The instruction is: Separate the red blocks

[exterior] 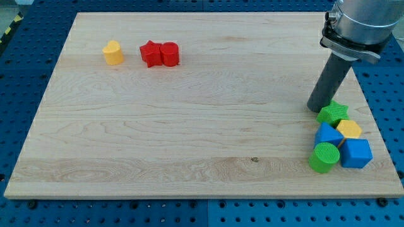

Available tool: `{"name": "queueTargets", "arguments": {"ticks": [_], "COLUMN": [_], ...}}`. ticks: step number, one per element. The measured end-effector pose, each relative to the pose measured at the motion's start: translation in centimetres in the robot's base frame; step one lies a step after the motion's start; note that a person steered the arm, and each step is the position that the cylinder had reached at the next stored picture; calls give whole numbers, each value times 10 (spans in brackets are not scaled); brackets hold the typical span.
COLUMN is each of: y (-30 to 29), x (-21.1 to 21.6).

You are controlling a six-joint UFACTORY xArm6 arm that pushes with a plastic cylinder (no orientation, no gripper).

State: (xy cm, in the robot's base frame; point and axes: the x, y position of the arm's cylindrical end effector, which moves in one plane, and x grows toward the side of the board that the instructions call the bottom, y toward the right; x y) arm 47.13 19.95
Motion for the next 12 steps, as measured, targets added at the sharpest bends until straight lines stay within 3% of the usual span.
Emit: {"name": "queueTargets", "arguments": {"ticks": [2, 3, 5, 6, 7, 8, 9, 12], "y": [-2, -30, -166, -266, -352, -355, -343, -216], "x": [-12, -58, -181, -216, -207, -206, -189, -93]}}
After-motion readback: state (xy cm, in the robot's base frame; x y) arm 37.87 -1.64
